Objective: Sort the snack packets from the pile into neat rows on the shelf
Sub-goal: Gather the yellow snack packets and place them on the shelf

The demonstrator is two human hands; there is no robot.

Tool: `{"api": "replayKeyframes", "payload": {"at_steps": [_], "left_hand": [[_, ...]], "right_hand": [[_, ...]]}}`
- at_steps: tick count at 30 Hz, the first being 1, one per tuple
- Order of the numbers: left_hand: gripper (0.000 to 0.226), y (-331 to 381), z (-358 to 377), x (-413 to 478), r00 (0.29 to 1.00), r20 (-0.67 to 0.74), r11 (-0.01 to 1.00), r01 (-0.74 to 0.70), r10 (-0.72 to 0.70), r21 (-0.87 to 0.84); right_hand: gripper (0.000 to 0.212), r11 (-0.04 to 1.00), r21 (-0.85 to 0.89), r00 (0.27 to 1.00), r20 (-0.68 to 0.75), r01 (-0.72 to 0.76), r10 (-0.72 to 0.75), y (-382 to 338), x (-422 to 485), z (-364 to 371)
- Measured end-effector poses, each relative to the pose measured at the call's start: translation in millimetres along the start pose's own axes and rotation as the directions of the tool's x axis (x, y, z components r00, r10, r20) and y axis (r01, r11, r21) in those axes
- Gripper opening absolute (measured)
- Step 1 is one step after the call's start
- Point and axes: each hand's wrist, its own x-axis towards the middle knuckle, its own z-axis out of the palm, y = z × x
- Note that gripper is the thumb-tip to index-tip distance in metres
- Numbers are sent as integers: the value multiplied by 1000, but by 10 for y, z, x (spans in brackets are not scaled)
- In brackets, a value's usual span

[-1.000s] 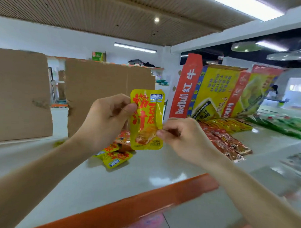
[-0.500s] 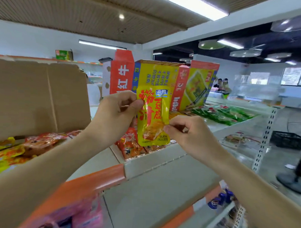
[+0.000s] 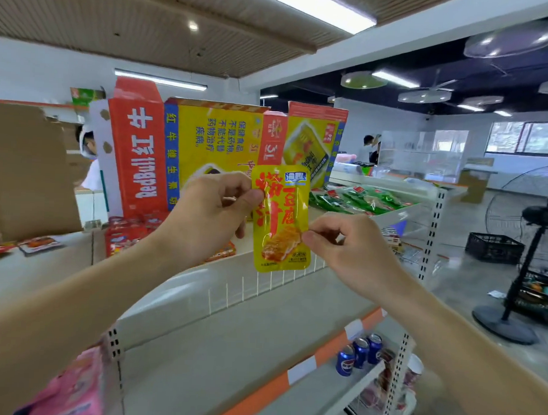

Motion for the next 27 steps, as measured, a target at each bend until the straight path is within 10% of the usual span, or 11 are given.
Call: {"api": "replayKeyframes", "payload": {"at_steps": [17, 27], "left_hand": [[32, -236, 587, 689, 990, 138, 993, -14, -2, 119], [34, -814, 502, 1219, 995, 93, 969, -4, -20, 245]], "right_hand": [[17, 997, -64, 999, -24, -41, 39, 862, 323, -203], [15, 940, -266, 977, 22, 211, -213, 1317, 1189, 202]]}}
